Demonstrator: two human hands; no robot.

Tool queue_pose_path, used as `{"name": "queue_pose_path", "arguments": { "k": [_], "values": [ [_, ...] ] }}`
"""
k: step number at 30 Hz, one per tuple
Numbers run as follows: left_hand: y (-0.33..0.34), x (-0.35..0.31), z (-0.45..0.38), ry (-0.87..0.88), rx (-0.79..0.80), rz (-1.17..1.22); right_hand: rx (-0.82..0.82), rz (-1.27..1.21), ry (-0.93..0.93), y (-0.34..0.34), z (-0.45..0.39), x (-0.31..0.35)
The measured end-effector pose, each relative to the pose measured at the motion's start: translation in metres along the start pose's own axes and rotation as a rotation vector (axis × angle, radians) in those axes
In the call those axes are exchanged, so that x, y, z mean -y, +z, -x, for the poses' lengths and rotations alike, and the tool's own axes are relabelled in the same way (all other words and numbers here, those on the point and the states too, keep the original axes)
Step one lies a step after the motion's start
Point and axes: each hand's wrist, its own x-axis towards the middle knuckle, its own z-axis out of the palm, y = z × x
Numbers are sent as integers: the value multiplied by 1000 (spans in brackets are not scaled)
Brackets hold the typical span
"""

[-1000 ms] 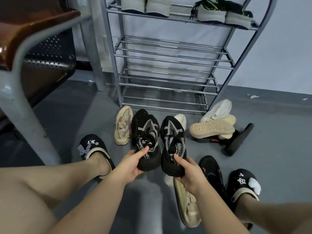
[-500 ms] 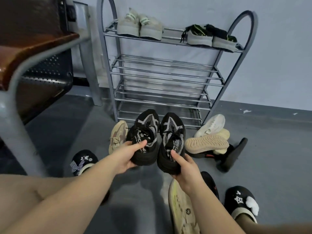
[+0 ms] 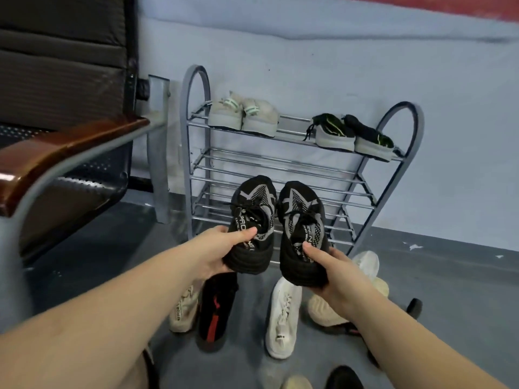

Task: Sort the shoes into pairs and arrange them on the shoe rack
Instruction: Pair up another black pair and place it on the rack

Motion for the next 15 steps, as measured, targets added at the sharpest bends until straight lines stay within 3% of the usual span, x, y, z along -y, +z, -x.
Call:
{"name": "queue_pose_path", "arguments": {
  "k": [15],
  "values": [
    [-5,-33,-68,-84,-17,176,-40,-114,-5,26,-94,6]
  ]
}}
